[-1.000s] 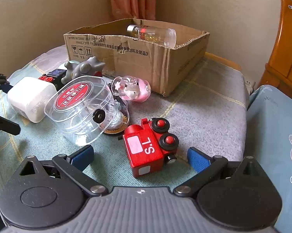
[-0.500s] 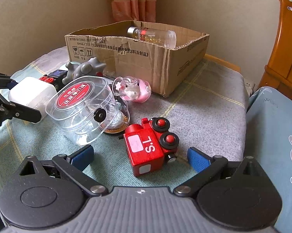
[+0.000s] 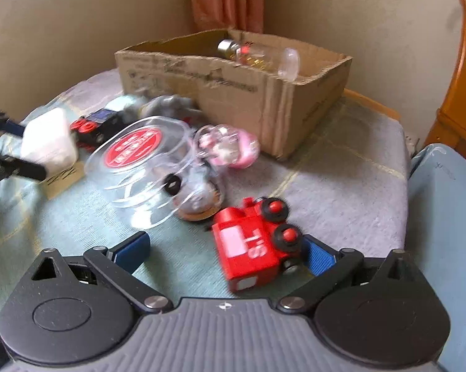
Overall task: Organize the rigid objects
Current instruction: 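Close the left tool around the white square plastic container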
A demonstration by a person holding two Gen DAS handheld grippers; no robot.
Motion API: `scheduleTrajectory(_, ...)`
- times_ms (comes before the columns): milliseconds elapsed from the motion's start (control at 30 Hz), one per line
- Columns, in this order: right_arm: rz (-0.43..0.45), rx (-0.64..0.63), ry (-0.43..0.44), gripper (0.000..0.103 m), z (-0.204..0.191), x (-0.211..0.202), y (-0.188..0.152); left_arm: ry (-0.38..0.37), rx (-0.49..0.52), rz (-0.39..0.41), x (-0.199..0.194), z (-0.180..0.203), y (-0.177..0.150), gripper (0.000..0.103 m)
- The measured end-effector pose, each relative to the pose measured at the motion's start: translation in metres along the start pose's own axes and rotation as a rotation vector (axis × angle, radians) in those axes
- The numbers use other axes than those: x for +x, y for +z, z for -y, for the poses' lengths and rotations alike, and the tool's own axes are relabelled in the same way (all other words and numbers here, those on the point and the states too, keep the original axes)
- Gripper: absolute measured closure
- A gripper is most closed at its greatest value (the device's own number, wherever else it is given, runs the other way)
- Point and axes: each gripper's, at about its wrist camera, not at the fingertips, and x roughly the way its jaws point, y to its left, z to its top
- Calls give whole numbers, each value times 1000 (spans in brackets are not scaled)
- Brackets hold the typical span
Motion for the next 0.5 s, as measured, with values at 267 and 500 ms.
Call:
scheduleTrajectory(267,-39,-51,42,0,-16,-11,-7,-12,8,-2,4,0,-1,1)
scheduleTrajectory(500,-19,-22,-50,0,3,-7,-2,1,32,7,7,5,2,1)
